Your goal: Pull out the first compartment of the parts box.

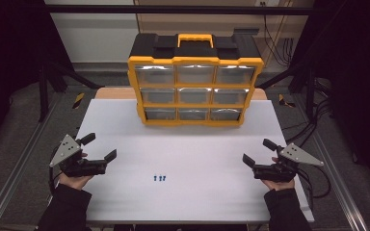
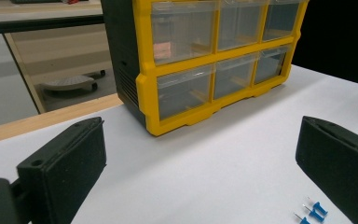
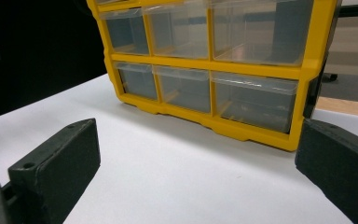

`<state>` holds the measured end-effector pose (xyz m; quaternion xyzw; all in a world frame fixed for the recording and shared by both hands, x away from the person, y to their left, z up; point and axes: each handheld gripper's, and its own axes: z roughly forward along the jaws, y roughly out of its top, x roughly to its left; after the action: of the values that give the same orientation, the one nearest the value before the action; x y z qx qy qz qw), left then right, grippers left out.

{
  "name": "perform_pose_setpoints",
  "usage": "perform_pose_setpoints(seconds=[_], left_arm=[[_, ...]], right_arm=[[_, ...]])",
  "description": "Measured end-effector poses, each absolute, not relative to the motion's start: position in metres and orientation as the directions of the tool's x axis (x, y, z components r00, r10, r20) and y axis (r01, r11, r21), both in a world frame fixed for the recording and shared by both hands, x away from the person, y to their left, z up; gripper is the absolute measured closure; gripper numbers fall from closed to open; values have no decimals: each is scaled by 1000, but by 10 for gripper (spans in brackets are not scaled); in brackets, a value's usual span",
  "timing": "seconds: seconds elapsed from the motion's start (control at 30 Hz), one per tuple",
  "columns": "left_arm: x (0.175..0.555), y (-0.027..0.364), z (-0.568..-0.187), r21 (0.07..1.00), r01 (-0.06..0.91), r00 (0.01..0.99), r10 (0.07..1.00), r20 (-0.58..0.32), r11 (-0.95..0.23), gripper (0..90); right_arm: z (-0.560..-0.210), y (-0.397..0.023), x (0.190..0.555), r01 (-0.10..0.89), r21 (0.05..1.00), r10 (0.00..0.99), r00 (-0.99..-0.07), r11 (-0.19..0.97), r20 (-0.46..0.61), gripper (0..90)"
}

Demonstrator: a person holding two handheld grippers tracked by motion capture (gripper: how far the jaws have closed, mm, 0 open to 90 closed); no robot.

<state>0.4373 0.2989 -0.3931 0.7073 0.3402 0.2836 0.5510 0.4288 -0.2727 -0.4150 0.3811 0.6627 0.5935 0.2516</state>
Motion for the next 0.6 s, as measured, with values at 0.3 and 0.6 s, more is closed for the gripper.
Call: perform_pose_setpoints(seconds=[0.3,0.6], left_arm=[[438,299,-393,974,172,605,796,16,-150,16],[441,299,-393,979,148,606,795,22,-140,23]], right_arm=[[-414,-274,427,211,977,804,-581,-2,127,5],[-414,-275,428,205,979,807,-577,-3,124,5]])
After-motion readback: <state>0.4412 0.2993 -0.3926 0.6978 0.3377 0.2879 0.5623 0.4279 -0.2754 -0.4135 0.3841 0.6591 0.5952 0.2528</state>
